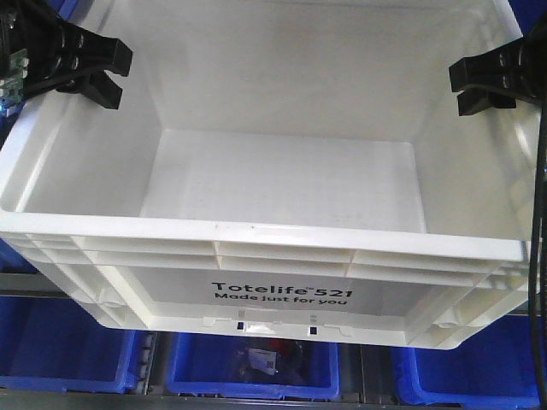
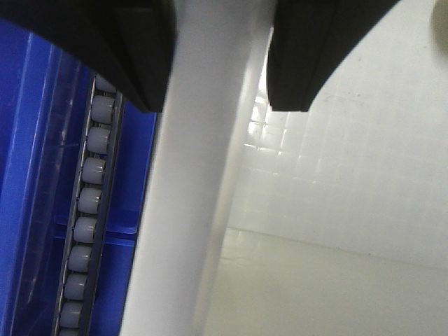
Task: Place moving items into box and shelve
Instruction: 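Hold the tote with both grippers above the roller slot between blue bins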
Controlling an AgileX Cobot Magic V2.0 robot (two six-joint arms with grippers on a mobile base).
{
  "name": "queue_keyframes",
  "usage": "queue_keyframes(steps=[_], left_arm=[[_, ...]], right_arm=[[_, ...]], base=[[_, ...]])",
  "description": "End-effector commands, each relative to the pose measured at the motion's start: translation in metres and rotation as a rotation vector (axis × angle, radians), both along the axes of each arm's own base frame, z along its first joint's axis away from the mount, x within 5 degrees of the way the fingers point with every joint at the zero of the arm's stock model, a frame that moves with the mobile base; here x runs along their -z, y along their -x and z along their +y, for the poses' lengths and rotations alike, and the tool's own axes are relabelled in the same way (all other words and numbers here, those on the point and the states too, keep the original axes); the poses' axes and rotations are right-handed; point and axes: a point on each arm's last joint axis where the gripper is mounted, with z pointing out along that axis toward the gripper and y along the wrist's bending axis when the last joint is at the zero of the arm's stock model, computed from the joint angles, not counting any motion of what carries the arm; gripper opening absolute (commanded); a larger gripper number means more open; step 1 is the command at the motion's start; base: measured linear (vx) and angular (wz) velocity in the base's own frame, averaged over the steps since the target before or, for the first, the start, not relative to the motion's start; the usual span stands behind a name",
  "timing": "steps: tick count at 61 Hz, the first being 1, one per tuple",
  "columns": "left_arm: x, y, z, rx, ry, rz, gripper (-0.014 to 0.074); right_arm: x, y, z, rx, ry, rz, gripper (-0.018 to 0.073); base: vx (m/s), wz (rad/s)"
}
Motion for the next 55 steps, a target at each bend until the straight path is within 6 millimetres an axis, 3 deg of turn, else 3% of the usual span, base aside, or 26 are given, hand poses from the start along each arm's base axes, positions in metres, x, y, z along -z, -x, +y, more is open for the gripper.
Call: queue_keyframes(steps=[1, 55], left_arm=[[-0.0355, 0.0126, -0.0025, 0.026, 0.123, -0.176, -0.0004], [-0.0355, 0.0126, -0.0025, 0.026, 0.123, -0.176, -0.0004]], right_arm=[[-0.0267, 0.0031, -0.0023, 0.017, -0.036, -0.162, -0.0006], [-0.0267, 0.0031, -0.0023, 0.017, -0.036, -0.162, -0.0006]], base=[[0.0, 0.0], [0.0, 0.0]])
